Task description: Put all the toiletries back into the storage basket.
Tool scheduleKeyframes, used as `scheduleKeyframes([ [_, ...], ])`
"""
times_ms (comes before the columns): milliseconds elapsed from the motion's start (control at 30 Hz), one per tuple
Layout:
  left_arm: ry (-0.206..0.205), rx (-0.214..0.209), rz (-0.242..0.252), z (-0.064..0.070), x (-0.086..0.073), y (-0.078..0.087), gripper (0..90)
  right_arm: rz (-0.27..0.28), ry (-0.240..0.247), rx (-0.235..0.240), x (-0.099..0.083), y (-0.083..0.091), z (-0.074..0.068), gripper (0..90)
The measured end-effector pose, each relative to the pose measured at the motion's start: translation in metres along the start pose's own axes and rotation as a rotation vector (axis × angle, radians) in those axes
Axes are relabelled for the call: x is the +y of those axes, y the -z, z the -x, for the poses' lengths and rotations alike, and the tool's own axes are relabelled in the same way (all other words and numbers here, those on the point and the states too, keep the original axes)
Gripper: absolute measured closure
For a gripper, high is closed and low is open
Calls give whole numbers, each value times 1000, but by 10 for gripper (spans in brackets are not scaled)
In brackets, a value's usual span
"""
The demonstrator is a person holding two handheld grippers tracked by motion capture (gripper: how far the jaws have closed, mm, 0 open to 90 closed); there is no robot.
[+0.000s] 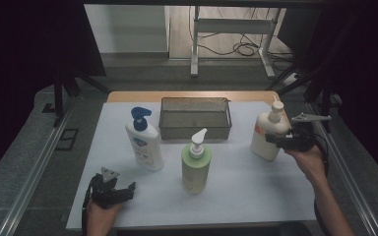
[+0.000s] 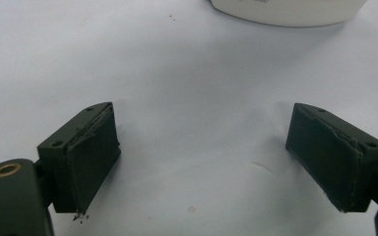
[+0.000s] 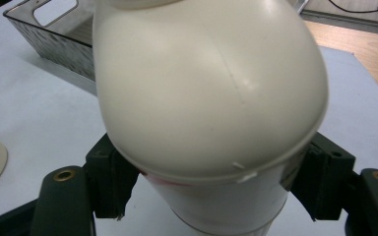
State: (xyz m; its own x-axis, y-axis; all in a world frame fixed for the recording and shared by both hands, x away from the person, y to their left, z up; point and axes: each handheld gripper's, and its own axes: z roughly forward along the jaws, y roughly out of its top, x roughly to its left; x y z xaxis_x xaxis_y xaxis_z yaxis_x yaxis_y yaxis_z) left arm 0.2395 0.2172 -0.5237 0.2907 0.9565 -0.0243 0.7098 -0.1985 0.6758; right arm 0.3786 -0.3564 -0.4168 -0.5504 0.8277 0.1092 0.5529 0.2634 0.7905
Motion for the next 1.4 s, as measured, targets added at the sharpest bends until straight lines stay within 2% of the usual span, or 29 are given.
scheduleKeyframes([
  [233, 0, 0, -1, 0, 0, 0, 121, -20, 16, -7, -1, -1, 6, 244],
  [300, 0, 0, 0, 0, 0, 0, 121, -3, 11, -8, -2, -1, 11, 246],
  [400, 0, 0, 0, 0, 0, 0, 121, 24, 13, 31, 1, 1, 16, 244],
  [533, 0, 0, 0, 0, 0, 0, 121, 31, 49, 32, 8, 1, 13, 254],
  [633, 0, 0, 0, 0, 0, 0, 121, 22, 53, 30, 11, 0, 12, 257],
  [767, 0, 0, 0, 0, 0, 0, 121, 23, 56, 26, 10, 2, 10, 366],
  [1033, 0, 0, 0, 0, 0, 0, 121, 26, 63, 11, 10, 0, 4, 360],
  [1100, 0, 0, 0, 0, 0, 0, 121, 24, 60, 29, 13, -3, 4, 348],
  [1233, 0, 0, -1, 0, 0, 0, 121, 12, 75, 31, 16, -7, 0, 354],
  [1400, 0, 0, -1, 0, 0, 0, 121, -7, 78, -1, 18, -7, -5, 370],
])
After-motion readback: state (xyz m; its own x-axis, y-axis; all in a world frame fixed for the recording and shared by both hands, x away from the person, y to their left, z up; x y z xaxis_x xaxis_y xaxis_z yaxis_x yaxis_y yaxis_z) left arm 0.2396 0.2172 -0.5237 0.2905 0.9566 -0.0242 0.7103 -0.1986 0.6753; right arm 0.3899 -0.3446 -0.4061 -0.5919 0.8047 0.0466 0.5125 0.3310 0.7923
